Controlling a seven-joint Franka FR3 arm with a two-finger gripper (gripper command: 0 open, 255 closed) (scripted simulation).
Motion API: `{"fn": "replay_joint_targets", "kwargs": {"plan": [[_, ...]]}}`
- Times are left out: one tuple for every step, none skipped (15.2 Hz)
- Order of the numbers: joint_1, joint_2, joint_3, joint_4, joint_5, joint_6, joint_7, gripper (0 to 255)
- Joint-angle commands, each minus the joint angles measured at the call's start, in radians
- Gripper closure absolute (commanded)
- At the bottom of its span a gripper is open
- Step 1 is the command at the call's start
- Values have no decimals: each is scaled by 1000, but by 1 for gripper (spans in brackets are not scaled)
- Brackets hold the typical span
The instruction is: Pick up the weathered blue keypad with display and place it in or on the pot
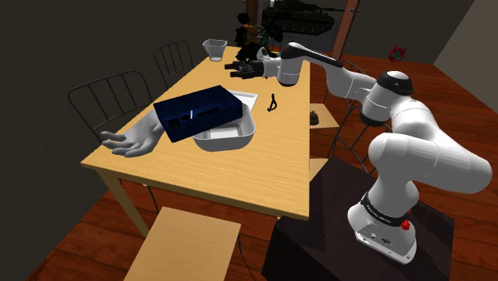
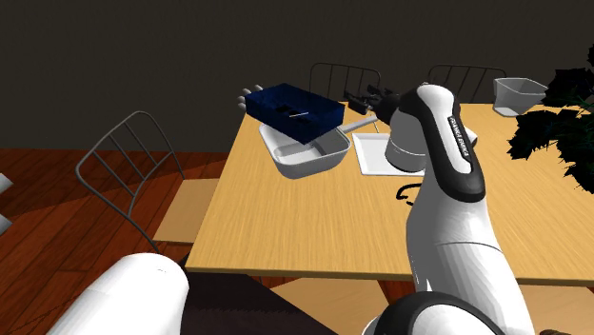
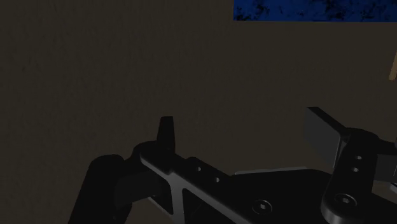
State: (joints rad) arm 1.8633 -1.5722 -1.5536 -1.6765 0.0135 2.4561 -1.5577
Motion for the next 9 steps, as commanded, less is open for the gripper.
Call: {"fn": "replay_joint_targets", "kwargs": {"plan": [[-42, 0, 0, -12, 0, -30, 1, 0], [-68, -1, 0, -18, 0, -50, 1, 0], [-87, -1, 0, -21, 0, -66, 1, 0], [-87, -1, 0, -21, 0, -66, 1, 0], [-88, -1, 0, -22, 0, -66, 1, 0], [-87, -1, 0, -21, 0, -66, 1, 0], [-87, -1, 0, -21, 0, -66, 1, 0], [-87, -1, 0, -21, 0, -66, 1, 0], [-87, -1, 0, -21, 0, -66, 1, 0]]}}
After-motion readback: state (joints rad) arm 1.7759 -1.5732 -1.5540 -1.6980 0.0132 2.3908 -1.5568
